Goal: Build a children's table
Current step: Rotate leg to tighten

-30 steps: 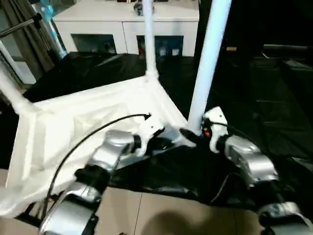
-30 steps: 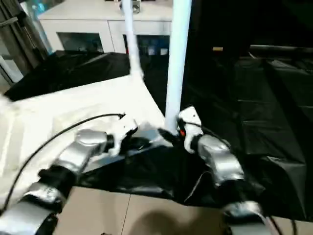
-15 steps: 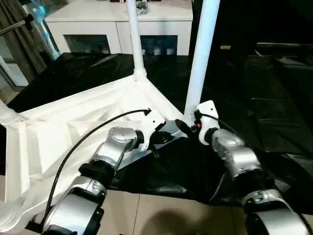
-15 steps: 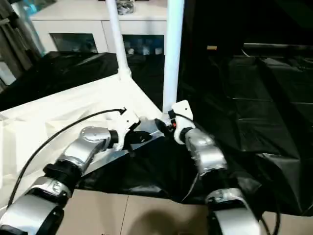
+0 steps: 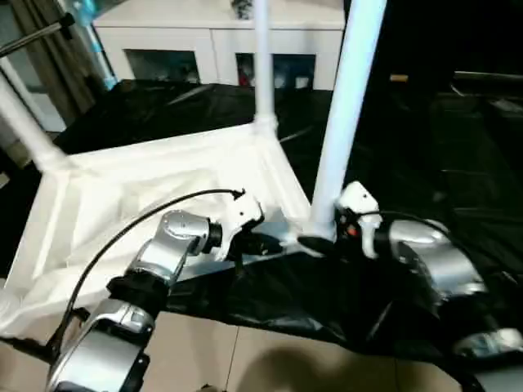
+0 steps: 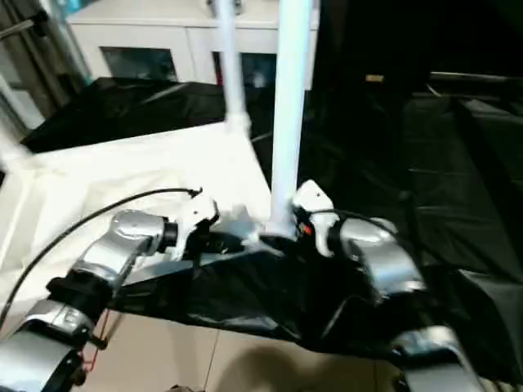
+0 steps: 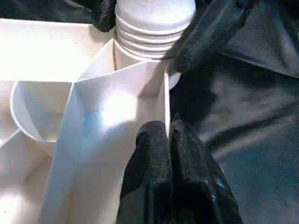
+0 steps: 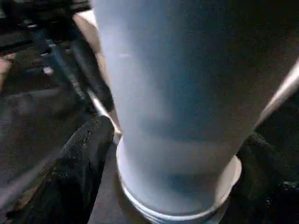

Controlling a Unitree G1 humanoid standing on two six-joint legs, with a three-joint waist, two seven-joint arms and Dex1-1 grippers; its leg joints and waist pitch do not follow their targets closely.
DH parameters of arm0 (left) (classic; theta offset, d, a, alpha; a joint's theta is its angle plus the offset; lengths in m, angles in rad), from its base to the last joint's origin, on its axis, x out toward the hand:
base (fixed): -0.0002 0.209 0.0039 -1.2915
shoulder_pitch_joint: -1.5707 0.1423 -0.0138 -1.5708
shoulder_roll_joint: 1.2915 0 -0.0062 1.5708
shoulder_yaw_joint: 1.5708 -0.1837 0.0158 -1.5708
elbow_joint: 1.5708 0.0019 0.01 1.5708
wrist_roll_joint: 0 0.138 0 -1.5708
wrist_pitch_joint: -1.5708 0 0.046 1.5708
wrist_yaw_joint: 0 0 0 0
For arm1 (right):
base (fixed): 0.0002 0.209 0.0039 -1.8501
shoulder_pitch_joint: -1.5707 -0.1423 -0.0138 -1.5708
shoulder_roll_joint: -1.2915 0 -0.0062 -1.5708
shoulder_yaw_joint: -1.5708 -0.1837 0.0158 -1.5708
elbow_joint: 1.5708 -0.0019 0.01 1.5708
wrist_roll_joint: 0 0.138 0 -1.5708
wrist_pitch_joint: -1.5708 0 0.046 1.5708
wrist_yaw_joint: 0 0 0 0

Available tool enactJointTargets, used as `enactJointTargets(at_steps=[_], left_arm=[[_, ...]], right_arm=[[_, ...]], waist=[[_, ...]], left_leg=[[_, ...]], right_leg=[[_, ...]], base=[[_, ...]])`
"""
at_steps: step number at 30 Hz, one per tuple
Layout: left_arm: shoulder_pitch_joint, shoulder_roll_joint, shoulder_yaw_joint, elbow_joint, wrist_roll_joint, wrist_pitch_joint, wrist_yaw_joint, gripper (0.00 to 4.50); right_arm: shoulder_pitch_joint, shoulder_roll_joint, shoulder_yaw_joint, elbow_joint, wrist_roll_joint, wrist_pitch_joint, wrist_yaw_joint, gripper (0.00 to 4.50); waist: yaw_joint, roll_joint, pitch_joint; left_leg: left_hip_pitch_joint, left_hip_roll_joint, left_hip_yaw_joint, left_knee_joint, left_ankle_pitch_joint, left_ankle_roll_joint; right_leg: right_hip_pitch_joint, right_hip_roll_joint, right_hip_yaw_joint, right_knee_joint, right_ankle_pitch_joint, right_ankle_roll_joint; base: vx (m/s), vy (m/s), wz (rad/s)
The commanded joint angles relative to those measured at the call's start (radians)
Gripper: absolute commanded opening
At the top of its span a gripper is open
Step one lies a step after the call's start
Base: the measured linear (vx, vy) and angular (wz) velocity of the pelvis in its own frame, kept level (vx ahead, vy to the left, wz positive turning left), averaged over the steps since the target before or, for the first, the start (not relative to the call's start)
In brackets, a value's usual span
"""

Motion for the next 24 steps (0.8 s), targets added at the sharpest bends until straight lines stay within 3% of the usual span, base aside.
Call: enactJointTargets(at_steps=[1,5,10,16,19,20,24], left_arm=[[-0.005,-0.002,-0.009,-0.061,-0.039,-0.009,-0.061,0.00],[0.002,0.018,-0.010,-0.078,-0.048,-0.001,-0.097,0.00],[0.005,0.029,-0.011,-0.081,-0.051,0.003,-0.113,0.00],[-0.007,-0.013,0.003,-0.045,-0.025,-0.002,-0.004,0.00],[-0.023,-0.048,0.014,-0.010,-0.005,0.006,0.096,0.00],[-0.029,-0.065,0.020,0.001,-0.001,0.007,0.129,0.00],[-0.054,-0.112,0.037,0.043,0.019,-0.002,0.248,0.00]], right_arm=[[0.015,-0.008,0.039,-0.055,0.033,0.015,0.080,3.69],[0.023,-0.028,0.025,-0.075,0.040,0.019,0.104,3.37],[0.039,-0.030,0.022,-0.092,0.047,0.034,0.106,2.94],[0.074,0.035,0.034,-0.064,0.025,0.036,0.006,2.78],[0.065,0.099,0.017,0.005,-0.015,0.018,-0.128,2.76],[0.053,0.129,0.006,0.046,-0.036,0.015,-0.205,2.76],[0.021,0.205,-0.030,0.147,-0.067,0.002,-0.393,2.75]], waist=[[-0.002,-0.011,-0.064],[0.003,-0.012,-0.063],[0.004,-0.012,-0.063],[0.003,-0.014,-0.064],[-0.004,-0.018,-0.062],[-0.010,-0.017,-0.058],[-0.034,-0.016,-0.055]], left_leg=[[0.022,0.038,-0.013,-0.069,-0.214,0.103],[0.024,0.039,-0.014,-0.072,-0.233,0.079],[0.023,0.038,-0.014,-0.072,-0.229,0.068],[0.022,0.037,-0.014,-0.070,-0.209,0.073],[0.022,0.034,-0.016,-0.073,-0.234,0.055],[0.024,0.031,-0.016,-0.075,-0.263,0.040],[0.026,0.028,-0.022,-0.078,-0.317,0.014]], right_leg=[[0.050,-0.038,0.039,-0.052,-0.159,-0.260],[0.047,-0.039,0.040,-0.057,-0.212,-0.245],[0.047,-0.038,0.041,-0.057,-0.214,-0.237],[0.045,-0.038,0.040,-0.055,-0.196,-0.240],[0.046,-0.040,0.038,-0.062,-0.251,-0.225],[0.044,-0.040,0.038,-0.069,-0.311,-0.208],[0.040,-0.039,0.035,-0.079,-0.400,-0.176]], base=[[0.000,0.000,0.00],[0.000,0.000,0.00],[0.000,0.000,0.00],[0.000,0.000,0.00],[0.000,0.000,0.00],[0.000,0.000,0.00],[0.000,0.000,0.00]])
